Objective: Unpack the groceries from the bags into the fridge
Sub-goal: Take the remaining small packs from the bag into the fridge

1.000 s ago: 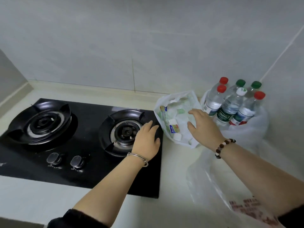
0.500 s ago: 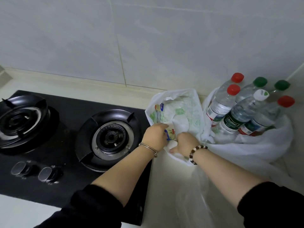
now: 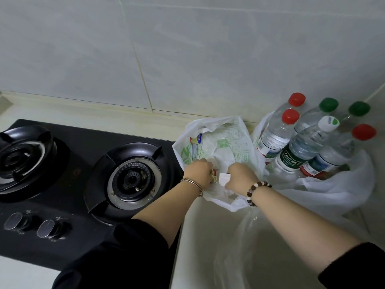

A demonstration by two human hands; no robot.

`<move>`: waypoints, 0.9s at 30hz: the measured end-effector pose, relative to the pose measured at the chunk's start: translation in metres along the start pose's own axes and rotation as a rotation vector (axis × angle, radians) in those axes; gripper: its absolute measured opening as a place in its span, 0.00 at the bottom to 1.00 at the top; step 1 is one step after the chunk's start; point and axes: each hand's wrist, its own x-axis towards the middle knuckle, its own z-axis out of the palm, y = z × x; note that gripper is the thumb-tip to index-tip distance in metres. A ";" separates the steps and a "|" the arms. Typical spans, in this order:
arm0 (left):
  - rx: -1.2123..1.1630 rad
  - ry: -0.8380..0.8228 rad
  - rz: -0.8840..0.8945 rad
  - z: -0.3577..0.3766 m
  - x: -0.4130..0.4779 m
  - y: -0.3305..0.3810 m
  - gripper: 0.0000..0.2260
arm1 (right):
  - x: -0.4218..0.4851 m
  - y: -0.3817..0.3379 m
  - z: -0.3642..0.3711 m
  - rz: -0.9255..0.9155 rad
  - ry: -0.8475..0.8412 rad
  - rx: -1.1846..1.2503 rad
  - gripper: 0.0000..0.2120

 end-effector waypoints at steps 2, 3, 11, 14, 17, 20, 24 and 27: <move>0.014 0.003 0.013 0.003 0.002 0.001 0.18 | 0.001 0.006 -0.007 -0.001 0.027 0.032 0.13; 0.013 0.008 0.015 0.004 0.002 0.001 0.19 | 0.001 0.007 -0.009 -0.008 0.038 0.051 0.13; -0.025 0.024 -0.057 0.008 0.000 -0.001 0.17 | -0.002 0.014 -0.019 -0.052 0.034 0.134 0.09; -0.139 0.054 -0.074 0.005 -0.007 -0.002 0.10 | -0.005 0.016 -0.020 -0.067 0.030 0.186 0.07; -0.345 0.157 -0.124 -0.005 -0.018 -0.005 0.07 | -0.008 0.015 -0.024 -0.060 0.077 0.269 0.09; -0.517 0.317 -0.172 -0.021 -0.032 -0.008 0.07 | -0.012 0.005 -0.033 -0.060 0.151 0.319 0.09; -0.648 0.558 -0.262 -0.050 -0.062 -0.028 0.04 | -0.019 -0.032 -0.047 -0.155 0.206 0.364 0.07; -0.628 0.664 -0.323 -0.072 -0.101 -0.052 0.03 | -0.033 -0.079 -0.054 -0.309 0.251 0.387 0.04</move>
